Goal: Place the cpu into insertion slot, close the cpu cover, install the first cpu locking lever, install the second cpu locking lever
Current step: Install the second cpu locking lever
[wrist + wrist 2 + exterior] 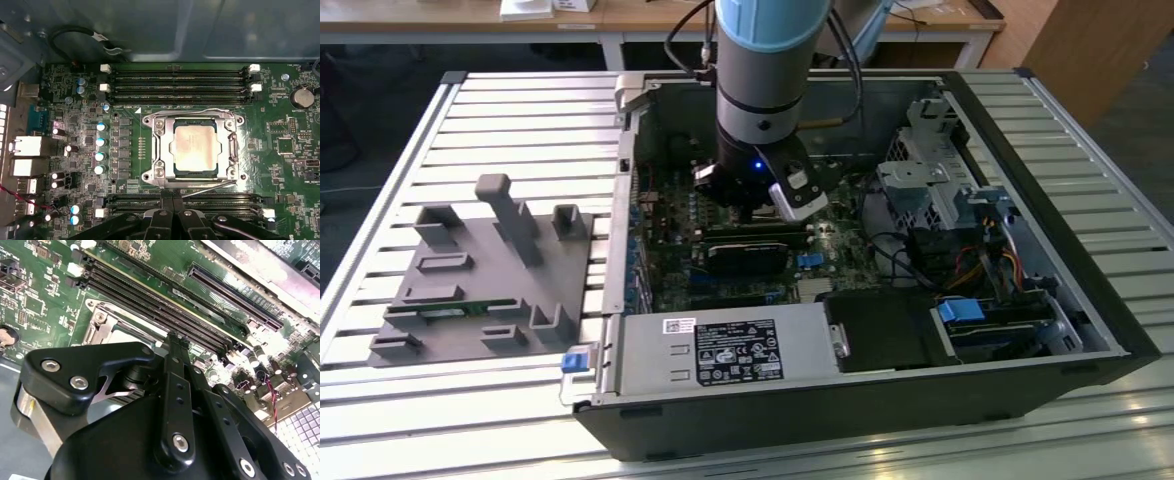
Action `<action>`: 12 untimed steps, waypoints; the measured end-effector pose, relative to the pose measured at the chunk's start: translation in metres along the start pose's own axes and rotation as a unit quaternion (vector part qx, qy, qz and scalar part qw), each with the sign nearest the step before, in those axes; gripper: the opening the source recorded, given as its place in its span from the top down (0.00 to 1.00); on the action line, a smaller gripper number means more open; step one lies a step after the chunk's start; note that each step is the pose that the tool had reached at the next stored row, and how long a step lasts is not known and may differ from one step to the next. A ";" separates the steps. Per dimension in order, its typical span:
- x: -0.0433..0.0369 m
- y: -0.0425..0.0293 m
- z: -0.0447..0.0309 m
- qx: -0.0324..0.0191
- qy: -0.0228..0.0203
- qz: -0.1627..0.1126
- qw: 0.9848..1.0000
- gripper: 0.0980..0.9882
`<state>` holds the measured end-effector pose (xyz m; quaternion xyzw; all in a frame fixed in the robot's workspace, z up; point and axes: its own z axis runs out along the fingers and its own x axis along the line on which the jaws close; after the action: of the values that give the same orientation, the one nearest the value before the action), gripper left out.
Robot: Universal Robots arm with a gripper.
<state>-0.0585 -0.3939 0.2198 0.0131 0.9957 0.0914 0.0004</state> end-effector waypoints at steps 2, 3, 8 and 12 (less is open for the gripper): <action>0.0004 -0.0004 0.0020 -0.003 0.000 0.000 1.000 0.99; 0.0005 -0.0007 0.0030 -0.004 0.000 0.000 1.000 0.99; 0.0011 -0.0019 0.0089 -0.009 0.000 0.000 1.000 0.99; 0.0033 -0.0043 0.0126 -0.014 0.000 0.000 1.000 0.99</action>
<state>-0.0619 -0.3958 0.2067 0.0132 0.9944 0.1053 0.0002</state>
